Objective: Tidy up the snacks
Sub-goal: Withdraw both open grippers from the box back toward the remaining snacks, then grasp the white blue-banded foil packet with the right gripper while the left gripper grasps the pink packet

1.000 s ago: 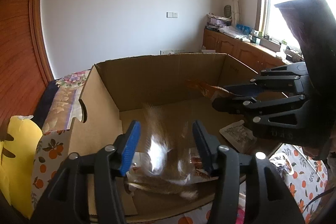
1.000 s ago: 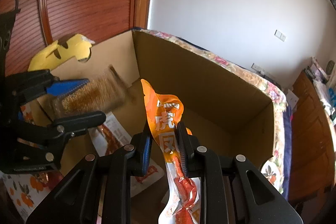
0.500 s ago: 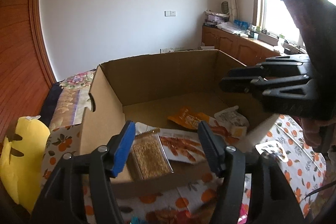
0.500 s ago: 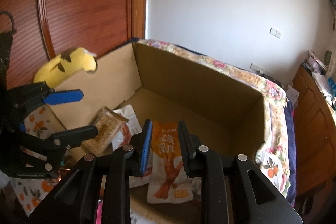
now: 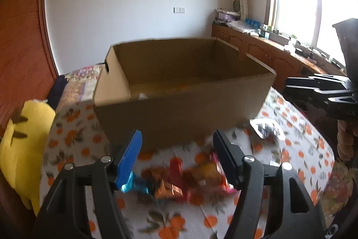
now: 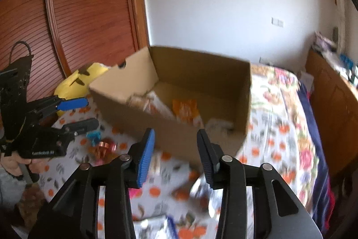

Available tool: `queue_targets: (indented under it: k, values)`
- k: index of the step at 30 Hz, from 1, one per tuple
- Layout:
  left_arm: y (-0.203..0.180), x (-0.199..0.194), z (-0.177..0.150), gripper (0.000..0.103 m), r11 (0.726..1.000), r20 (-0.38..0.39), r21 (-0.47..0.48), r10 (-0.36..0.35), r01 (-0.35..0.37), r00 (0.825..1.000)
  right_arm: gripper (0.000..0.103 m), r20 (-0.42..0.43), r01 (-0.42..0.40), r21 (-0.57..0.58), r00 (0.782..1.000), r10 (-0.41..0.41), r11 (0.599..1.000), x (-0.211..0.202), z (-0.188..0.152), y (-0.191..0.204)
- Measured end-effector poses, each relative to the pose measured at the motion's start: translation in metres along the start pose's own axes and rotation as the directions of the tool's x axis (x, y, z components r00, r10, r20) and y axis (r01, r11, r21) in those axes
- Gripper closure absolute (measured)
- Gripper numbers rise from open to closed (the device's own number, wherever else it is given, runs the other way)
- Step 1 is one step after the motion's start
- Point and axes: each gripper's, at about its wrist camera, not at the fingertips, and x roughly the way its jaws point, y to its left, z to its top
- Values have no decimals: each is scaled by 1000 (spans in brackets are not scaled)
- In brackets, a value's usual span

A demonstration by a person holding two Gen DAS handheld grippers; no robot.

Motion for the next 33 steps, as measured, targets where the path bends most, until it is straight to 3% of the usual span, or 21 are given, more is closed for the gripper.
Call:
queue_targets:
  k: [9,14,16,25,33]
  values:
    - [-15,-13,-53,36,1000,-16,1,6,-6,1000,55,-69,-1,107,998,8,994,-11,-75,7]
    - [-18,-19,-72,36,1000,-10,-18,4,-4,1000,40,-71,-8,151,997,19,988,-15,-106,15]
    - [-18,-23,-80,36,999,-11,-38,-6,5,1000,39,-79,-6,159,997,19,987,-16,-116,18]
    - [-19,-35,-91,36,999,-5,-46,29,-29,1000,34,-100,-26,229,994,50,973,-13,-147,25]
    - [-18,-42,-100,36,997,-20,-74,16,-17,1000,29,-89,-78,306,990,110,949,-5,-152,28]
